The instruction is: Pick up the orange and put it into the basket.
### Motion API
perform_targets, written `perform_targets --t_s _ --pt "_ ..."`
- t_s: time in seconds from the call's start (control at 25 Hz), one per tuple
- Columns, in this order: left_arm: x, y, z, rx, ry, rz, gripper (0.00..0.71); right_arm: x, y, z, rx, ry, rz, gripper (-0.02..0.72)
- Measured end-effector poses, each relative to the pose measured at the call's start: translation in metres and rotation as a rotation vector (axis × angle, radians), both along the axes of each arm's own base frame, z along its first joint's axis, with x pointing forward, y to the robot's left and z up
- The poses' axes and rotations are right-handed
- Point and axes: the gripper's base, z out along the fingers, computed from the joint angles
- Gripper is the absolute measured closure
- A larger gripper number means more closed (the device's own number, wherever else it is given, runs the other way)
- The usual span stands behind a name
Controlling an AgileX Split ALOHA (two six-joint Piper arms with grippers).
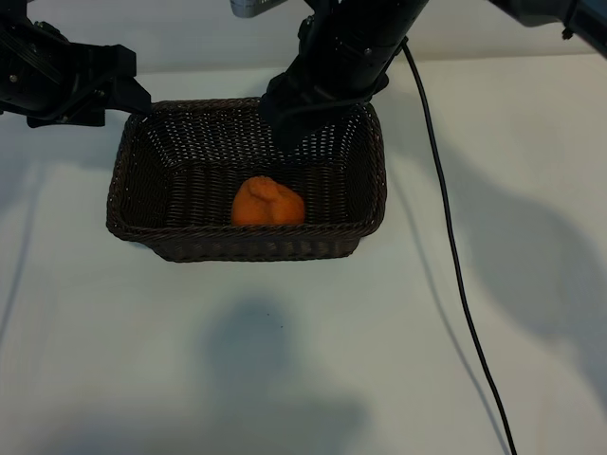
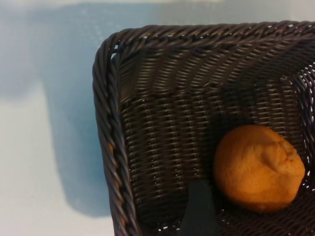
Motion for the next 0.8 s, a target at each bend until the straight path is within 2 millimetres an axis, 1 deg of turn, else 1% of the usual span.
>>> perform_targets --t_s 0.16,0.36,0.56,0.8 --pt "0.0000 0.0001 0.0000 0.001 0.000 0.000 0.120 0.0028 0.0013 -0.0081 -0.008 0.018 -0.006 0.108" --pt "0.0000 0.0001 0.0000 0.000 0.001 0.001 0.120 0.0028 0.0014 -0.0081 -0.007 0.019 -0.006 0.114" --pt "0.0000 0.0001 0.0000 0.000 0.001 0.001 0.120 0.0026 0.0018 -0.0080 -0.002 0.022 -0.007 0.142" --pt "0.0000 0.0001 0.0000 0.000 0.001 0.001 0.120 0.0025 0.0020 -0.0079 0.000 0.023 -0.008 0.195"
